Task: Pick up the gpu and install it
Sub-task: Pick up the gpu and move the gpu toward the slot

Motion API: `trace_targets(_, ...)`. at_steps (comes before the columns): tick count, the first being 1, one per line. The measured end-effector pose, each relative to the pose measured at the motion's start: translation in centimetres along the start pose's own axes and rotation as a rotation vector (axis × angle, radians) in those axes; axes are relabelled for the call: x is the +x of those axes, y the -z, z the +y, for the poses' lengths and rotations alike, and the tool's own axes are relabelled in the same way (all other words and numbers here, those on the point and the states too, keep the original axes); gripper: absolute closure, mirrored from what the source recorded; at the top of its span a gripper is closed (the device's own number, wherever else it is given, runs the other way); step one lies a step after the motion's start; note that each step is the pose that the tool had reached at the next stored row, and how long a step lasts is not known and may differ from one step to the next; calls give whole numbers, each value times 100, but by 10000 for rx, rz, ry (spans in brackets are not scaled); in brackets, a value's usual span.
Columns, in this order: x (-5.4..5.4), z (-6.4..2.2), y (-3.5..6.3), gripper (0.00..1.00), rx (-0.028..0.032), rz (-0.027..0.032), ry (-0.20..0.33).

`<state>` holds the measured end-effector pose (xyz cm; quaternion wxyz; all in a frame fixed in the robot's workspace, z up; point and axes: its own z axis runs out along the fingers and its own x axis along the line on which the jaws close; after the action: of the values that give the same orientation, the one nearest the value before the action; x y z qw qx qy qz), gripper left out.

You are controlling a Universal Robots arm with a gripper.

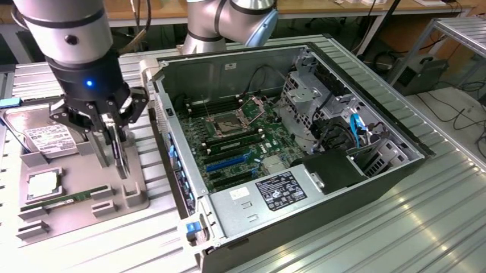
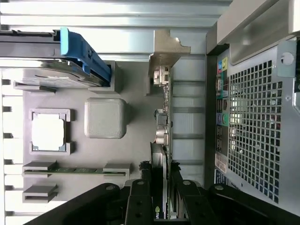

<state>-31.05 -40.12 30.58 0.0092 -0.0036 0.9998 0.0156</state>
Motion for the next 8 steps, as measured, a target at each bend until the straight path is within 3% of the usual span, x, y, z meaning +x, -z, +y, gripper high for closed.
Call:
trace_targets(5,-21,-6,297,74,-1,0,3)
trace_targets(8,-64,-44,541,74,-2,0,29)
